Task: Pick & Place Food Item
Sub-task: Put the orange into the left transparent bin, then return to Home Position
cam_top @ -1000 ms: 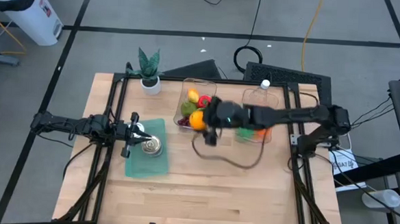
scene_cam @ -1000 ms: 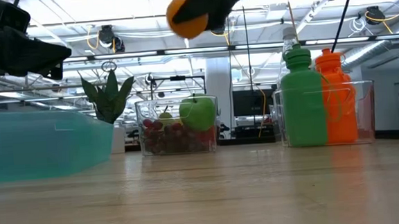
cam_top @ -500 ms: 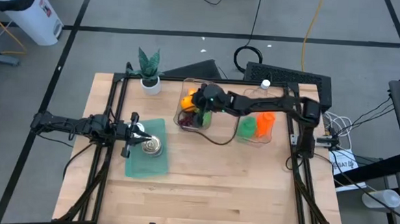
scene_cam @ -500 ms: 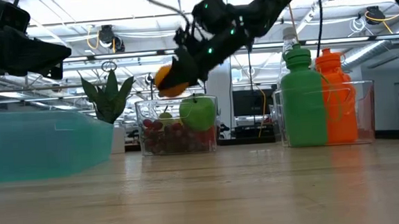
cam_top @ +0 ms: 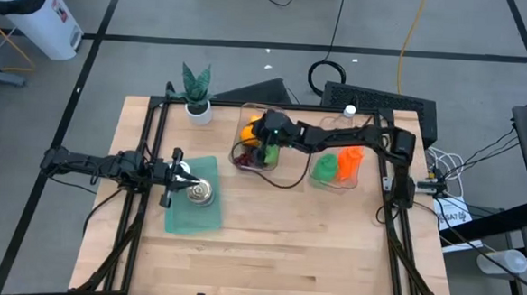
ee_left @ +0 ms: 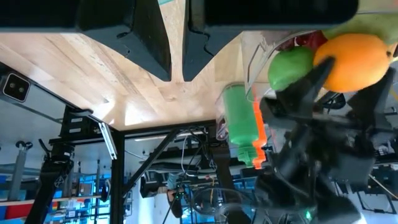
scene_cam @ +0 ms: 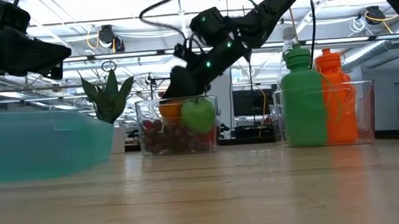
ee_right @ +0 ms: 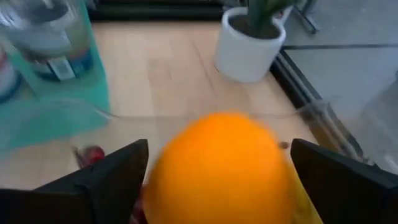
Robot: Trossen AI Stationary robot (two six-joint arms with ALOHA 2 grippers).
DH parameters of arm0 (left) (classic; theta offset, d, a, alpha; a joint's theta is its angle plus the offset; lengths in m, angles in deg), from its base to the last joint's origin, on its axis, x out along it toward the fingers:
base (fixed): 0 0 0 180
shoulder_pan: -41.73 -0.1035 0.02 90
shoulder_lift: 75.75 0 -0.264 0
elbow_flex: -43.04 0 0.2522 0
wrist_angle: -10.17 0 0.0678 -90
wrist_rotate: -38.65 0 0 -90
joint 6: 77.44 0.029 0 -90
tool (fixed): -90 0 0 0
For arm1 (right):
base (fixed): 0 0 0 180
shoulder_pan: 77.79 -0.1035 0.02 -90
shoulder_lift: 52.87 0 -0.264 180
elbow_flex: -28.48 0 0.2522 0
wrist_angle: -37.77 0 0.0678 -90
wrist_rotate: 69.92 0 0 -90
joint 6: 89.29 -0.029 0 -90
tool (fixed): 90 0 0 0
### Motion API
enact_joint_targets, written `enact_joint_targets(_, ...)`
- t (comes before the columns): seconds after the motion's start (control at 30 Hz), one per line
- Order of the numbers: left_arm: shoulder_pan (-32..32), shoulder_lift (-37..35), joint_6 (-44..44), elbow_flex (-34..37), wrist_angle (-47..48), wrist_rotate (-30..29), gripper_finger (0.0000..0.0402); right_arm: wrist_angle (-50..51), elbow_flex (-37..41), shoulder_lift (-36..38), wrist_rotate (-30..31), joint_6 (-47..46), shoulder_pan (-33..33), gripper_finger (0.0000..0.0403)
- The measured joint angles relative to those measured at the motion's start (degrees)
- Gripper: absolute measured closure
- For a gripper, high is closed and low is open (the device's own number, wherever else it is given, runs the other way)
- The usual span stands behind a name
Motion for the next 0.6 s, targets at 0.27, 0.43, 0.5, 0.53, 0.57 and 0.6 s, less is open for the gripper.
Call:
enact_joint_targets(0.27, 0.0, 0.0, 0.0, 0.0, 0.0, 0.0, 0.0350, 0.1, 0.0, 8.7, -0.7, -0.9, -1.3, 0.0019)
enact_joint_targets(0.43, 0.0, 0.0, 0.0, 0.0, 0.0, 0.0, 0.0350, 7.8, 0.1, 22.9, -3.7, -1.0, -3.5, 0.0038)
enact_joint_targets(0.5, 0.0, 0.0, 0.0, 0.0, 0.0, 0.0, 0.0350, 12.2, 1.1, 29.0, -3.6, -0.8, -5.1, 0.0062)
enact_joint_targets(0.53, 0.0, 0.0, 0.0, 0.0, 0.0, 0.0, 0.0350, 14.2, 1.8, 32.2, -3.5, -0.7, -6.0, 0.0079)
enact_joint_targets(0.57, 0.0, 0.0, 0.0, 0.0, 0.0, 0.0, 0.0350, 15.7, 2.5, 35.3, -3.1, -0.7, -7.2, 0.0099)
enact_joint_targets(0.6, 0.0, 0.0, 0.0, 0.0, 0.0, 0.0, 0.0350, 16.9, 3.4, 38.7, -2.0, -1.0, -8.4, 0.0122)
